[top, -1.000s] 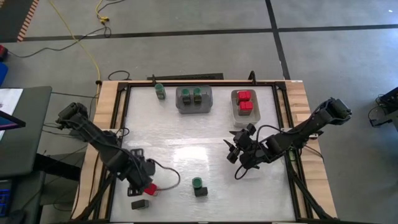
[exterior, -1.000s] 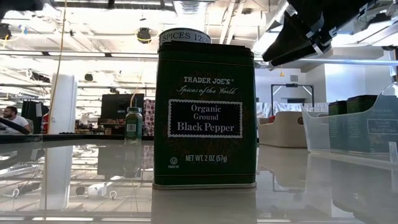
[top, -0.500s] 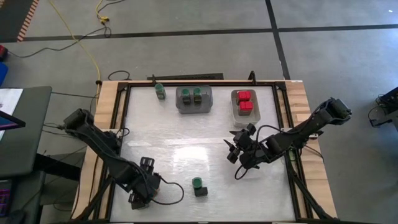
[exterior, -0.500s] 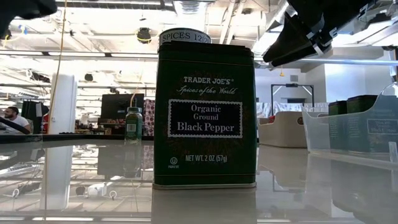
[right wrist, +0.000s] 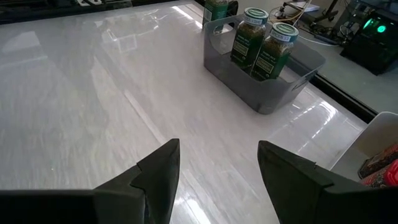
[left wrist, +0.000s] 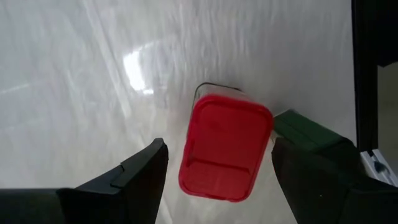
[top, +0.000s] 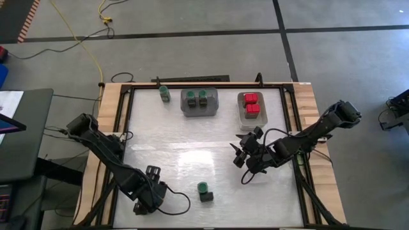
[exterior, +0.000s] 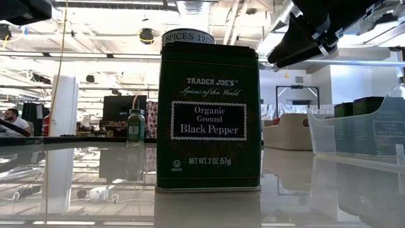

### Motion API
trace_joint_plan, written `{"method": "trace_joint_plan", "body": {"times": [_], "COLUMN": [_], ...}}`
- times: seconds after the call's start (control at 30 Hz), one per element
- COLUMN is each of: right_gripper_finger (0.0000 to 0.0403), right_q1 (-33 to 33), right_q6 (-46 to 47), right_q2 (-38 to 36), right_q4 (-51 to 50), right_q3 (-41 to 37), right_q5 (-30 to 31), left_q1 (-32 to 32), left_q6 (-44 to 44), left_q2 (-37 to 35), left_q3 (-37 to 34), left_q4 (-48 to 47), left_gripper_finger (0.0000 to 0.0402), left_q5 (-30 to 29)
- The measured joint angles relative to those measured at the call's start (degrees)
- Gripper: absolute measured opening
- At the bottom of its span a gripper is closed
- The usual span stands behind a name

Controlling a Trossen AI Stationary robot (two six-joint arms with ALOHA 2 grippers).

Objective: Sort spices by type
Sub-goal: Move the bottom left red seasoning can to the center of the table

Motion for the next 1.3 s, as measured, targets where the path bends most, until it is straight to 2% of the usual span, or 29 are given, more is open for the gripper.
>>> {"method": "trace_joint_plan", "body": {"times": [0.87,1.1,1.3], "right_gripper_finger": [0.0244,0.0244,0.0244], "right_q1": [0.01,0.01,0.01], "right_q6": [0.00,0.02,0.04], "right_q2": [0.00,0.00,0.00], "right_q4": [-0.26,-1.04,-1.90], "right_q3": [0.00,0.00,0.00], "right_q5": [-0.08,-1.40,-1.72], "left_q1": [-0.92,2.77,8.00], "left_q6": [1.07,5.07,12.62], "left_q2": [0.26,0.28,0.28], "left_q3": [-7.03,-8.04,-8.04], "left_q4": [6.16,5.94,5.88], "left_gripper_finger": [0.0275,0.0213,0.0210], "left_q5": [-0.23,-2.19,-2.66]}}
